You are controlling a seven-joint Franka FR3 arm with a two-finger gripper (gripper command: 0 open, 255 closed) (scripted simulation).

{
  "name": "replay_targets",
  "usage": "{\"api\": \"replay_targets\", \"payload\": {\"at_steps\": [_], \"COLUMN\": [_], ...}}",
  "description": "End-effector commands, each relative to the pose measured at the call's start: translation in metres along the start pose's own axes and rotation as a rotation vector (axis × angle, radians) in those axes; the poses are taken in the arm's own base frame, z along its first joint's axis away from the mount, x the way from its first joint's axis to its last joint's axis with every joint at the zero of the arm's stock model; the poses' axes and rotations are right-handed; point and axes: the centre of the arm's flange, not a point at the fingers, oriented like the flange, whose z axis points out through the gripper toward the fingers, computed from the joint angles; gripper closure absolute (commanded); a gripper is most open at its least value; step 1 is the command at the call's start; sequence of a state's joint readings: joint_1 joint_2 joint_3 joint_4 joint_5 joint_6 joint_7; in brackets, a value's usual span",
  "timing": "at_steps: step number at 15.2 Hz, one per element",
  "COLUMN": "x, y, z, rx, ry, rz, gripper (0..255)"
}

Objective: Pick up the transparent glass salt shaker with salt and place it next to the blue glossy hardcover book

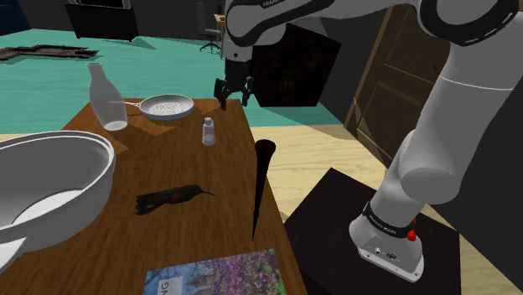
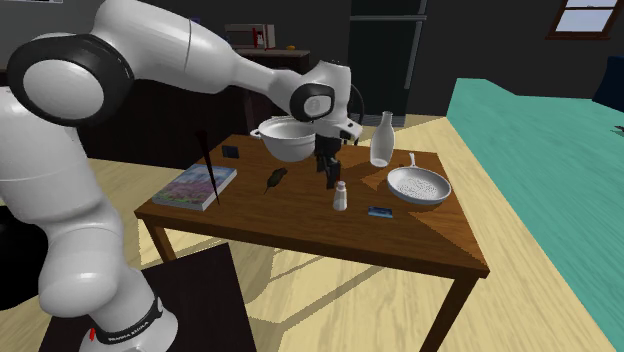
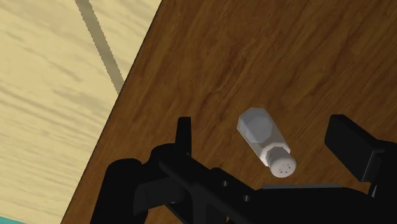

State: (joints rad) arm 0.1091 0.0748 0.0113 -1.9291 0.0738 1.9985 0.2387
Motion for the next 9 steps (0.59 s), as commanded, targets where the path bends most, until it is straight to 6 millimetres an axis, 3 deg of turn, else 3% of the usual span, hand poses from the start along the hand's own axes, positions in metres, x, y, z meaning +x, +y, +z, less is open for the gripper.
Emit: {"api": "replay_targets", "payload": {"at_steps": [1, 7, 9], "x": [0.023, 0.083, 0.083], "y": [-0.011, -0.044, -0.044], "z": [0.014, 0.046, 0.056], "rx": [0.009, 0.033, 0.033], "ry": [-0.001, -0.003, -0.003], "rz": [0.000, 0.001, 0.001], "gripper": [0, 0, 0]}}
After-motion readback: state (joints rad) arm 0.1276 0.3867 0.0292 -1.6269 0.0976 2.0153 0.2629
